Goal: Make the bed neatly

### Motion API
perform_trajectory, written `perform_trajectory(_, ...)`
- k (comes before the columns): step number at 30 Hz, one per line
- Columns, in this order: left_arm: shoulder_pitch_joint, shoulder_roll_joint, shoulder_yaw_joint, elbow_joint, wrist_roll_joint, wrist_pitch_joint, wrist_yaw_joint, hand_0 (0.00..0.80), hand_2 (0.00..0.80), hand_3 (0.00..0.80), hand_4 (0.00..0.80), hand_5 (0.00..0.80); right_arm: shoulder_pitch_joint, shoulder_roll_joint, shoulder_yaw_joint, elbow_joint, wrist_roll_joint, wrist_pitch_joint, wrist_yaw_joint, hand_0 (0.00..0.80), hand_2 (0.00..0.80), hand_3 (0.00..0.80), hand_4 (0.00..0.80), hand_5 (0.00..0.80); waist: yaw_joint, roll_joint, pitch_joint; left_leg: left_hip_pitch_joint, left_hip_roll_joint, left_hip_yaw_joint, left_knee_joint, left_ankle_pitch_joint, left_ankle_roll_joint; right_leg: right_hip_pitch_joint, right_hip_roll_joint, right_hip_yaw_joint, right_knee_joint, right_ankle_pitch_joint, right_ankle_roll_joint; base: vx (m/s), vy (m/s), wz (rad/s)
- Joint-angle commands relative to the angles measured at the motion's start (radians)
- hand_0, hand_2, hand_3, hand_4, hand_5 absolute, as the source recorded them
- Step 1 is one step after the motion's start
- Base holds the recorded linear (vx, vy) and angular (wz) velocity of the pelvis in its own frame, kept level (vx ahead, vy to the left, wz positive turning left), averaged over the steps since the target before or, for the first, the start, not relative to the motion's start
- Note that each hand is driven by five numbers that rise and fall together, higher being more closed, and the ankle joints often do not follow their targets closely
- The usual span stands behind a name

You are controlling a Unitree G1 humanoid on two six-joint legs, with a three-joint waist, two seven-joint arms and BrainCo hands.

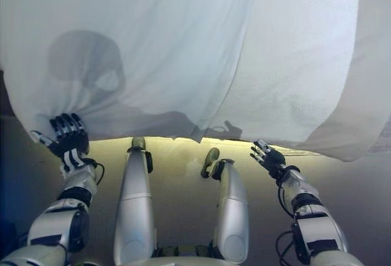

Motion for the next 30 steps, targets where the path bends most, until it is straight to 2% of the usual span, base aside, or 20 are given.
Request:
perform_trajectory(1, 0.032, 0.092, 0.081, 0.016, 0.007, -0.024, 0.000, 0.000, 0.000, 0.000, 0.000, 0.000, 0.052, -0.133, -0.077, 0.012, 0.020, -0.031, 0.022, 0.000, 0.000, 0.000, 0.000, 0.000, 0.021, 0.070, 0.010, 0.022, -0.029, 0.024, -0.039, 0.020, 0.033, -0.028, -0.049, 0.062, -0.064, 0.170, 0.067, -0.123, 0.125, 0.01)
perform_trajectory(6, 0.033, 0.139, 0.096, 0.011, 0.005, -0.009, 0.016, 0.000, 0.000, 0.000, 0.000, 0.000, 0.049, -0.192, -0.091, 0.012, 0.021, -0.026, 0.018, 0.000, 0.000, 0.000, 0.000, 0.000, 0.013, 0.096, 0.010, 0.003, -0.037, 0.039, -0.045, 0.023, 0.033, -0.060, -0.055, 0.076, -0.057, 0.167, 0.062, -0.047, 0.121, 0.00)
perform_trajectory(7, 0.034, 0.147, 0.099, 0.007, 0.003, -0.008, 0.019, 0.000, 0.000, 0.000, 0.000, 0.000, 0.053, -0.197, -0.093, 0.013, 0.023, -0.028, 0.019, 0.000, 0.000, 0.000, 0.000, 0.000, 0.013, 0.098, 0.010, 0.000, -0.038, 0.041, -0.045, 0.023, 0.033, -0.063, -0.056, 0.078, -0.056, 0.166, 0.061, 0.049, 0.084, 0.05)
perform_trajectory(8, 0.030, 0.157, 0.102, 0.004, 0.005, -0.010, 0.023, 0.000, 0.000, 0.000, 0.000, 0.000, 0.056, -0.205, -0.096, 0.015, 0.027, -0.030, 0.023, 0.000, 0.000, 0.000, 0.000, 0.000, 0.011, 0.101, 0.009, 0.010, -0.038, 0.039, -0.041, -0.002, 0.028, -0.058, -0.053, 0.085, -0.046, 0.146, 0.070, 0.060, 0.060, 0.02)
perform_trajectory(16, 0.007, 0.218, 0.112, 0.002, 0.007, 0.007, 0.072, 0.000, 0.000, 0.000, 0.000, 0.000, 0.065, -0.225, -0.105, 0.021, 0.058, -0.043, 0.052, 0.000, 0.000, 0.000, 0.000, 0.000, 0.009, 0.110, 0.009, 0.003, -0.039, 0.052, -0.018, -0.020, 0.028, -0.062, -0.061, 0.087, -0.035, 0.139, 0.072, -0.002, 0.007, -0.02)
perform_trajectory(20, 0.043, 0.181, 0.120, -0.004, 0.039, 0.040, 0.099, 0.000, 0.000, 0.000, 0.000, 0.000, 0.067, -0.196, -0.106, -0.012, 0.057, -0.034, 0.054, 0.000, 0.000, 0.000, 0.000, 0.000, 0.005, 0.121, 0.009, 0.046, -0.041, 0.069, -0.031, -0.027, 0.025, -0.026, -0.063, 0.087, -0.044, 0.132, 0.074, 0.005, -0.056, -0.02)
perform_trajectory(23, 0.076, 0.119, 0.095, -0.018, 0.091, 0.067, 0.109, 0.000, 0.000, 0.000, 0.000, 0.000, 0.073, -0.155, -0.094, -0.045, 0.074, -0.038, 0.035, 0.000, 0.000, 0.000, 0.000, 0.000, 0.003, 0.124, 0.006, 0.096, -0.043, 0.084, -0.056, -0.024, 0.020, 0.018, -0.064, 0.082, -0.063, 0.134, 0.077, -0.009, -0.127, 0.01)
perform_trajectory(24, 0.090, 0.098, 0.088, -0.022, 0.101, 0.077, 0.115, 0.000, 0.000, 0.000, 0.000, 0.000, 0.080, -0.139, -0.091, -0.054, 0.081, -0.044, 0.028, 0.000, 0.000, 0.000, 0.000, 0.000, 0.004, 0.123, 0.009, 0.105, -0.042, 0.093, -0.064, -0.005, 0.023, 0.030, -0.068, 0.073, -0.075, 0.151, 0.072, -0.051, -0.187, 0.04)
perform_trajectory(30, 0.184, -0.020, 0.057, 0.004, 0.160, 0.147, 0.122, 0.000, 0.000, 0.000, 0.000, 0.000, 0.132, -0.053, -0.096, -0.092, 0.102, -0.053, 0.012, 0.000, 0.000, 0.000, 0.000, 0.000, 0.008, 0.110, -0.035, 0.230, -0.037, 0.110, -0.122, -0.002, 0.018, 0.161, -0.082, 0.038, -0.137, 0.152, 0.080, 0.036, -0.200, 0.03)
